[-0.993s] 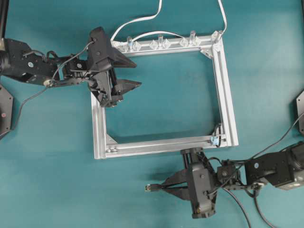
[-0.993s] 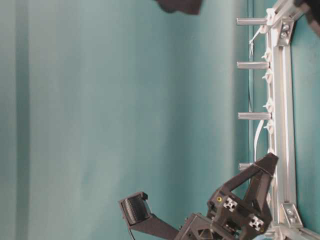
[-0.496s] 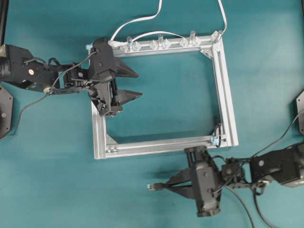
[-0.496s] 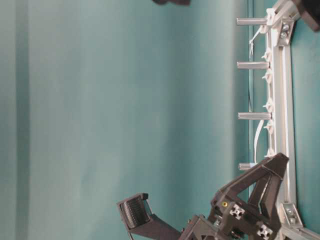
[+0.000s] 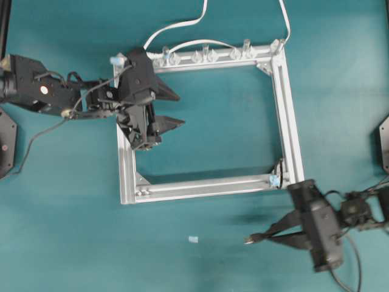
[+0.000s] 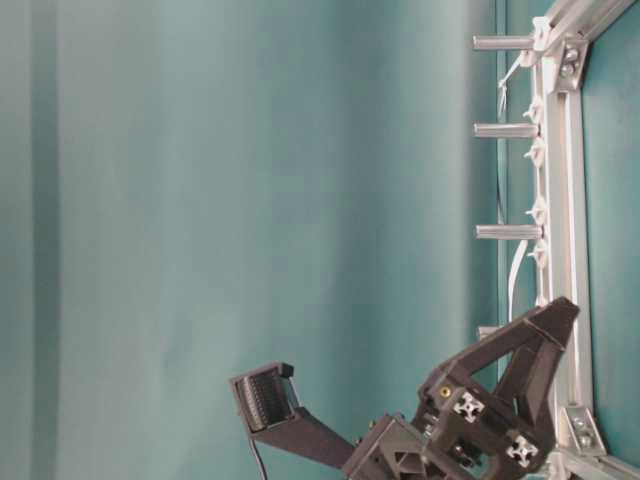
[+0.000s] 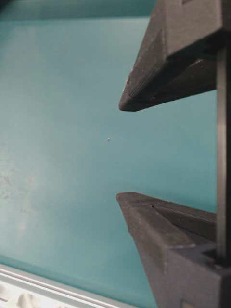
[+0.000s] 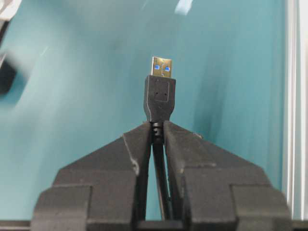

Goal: Insert the wire through the string loop located on the right side.
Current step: 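Carry the held plug right and up toward the zip-tie loop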

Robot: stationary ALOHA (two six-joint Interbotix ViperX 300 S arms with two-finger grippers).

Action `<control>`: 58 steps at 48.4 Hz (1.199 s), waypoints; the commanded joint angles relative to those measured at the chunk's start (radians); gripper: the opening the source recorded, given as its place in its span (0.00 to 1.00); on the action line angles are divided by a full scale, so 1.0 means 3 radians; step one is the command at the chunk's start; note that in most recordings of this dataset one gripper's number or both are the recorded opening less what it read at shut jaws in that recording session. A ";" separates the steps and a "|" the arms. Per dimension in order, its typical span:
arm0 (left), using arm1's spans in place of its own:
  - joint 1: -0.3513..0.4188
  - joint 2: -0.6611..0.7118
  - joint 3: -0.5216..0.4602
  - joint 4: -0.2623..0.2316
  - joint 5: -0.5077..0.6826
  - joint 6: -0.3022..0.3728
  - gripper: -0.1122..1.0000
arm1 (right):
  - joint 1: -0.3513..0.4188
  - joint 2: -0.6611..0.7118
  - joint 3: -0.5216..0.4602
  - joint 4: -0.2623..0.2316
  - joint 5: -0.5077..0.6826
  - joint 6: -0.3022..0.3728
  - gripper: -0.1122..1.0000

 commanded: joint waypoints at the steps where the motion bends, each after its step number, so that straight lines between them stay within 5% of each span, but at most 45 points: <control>1: -0.0010 -0.0036 -0.0077 0.0005 0.0005 -0.0015 0.72 | 0.0092 -0.0230 0.0123 0.0061 -0.0005 0.0010 0.21; 33: -0.0010 -0.0015 -0.0148 0.0005 0.0015 -0.0010 0.71 | 0.0189 -0.1186 0.1007 0.0112 0.0143 0.0010 0.21; 58: 0.0000 -0.0015 -0.0169 0.0005 0.0015 -0.0010 0.71 | 0.0189 -0.1345 0.1094 0.0107 0.0159 0.0010 0.21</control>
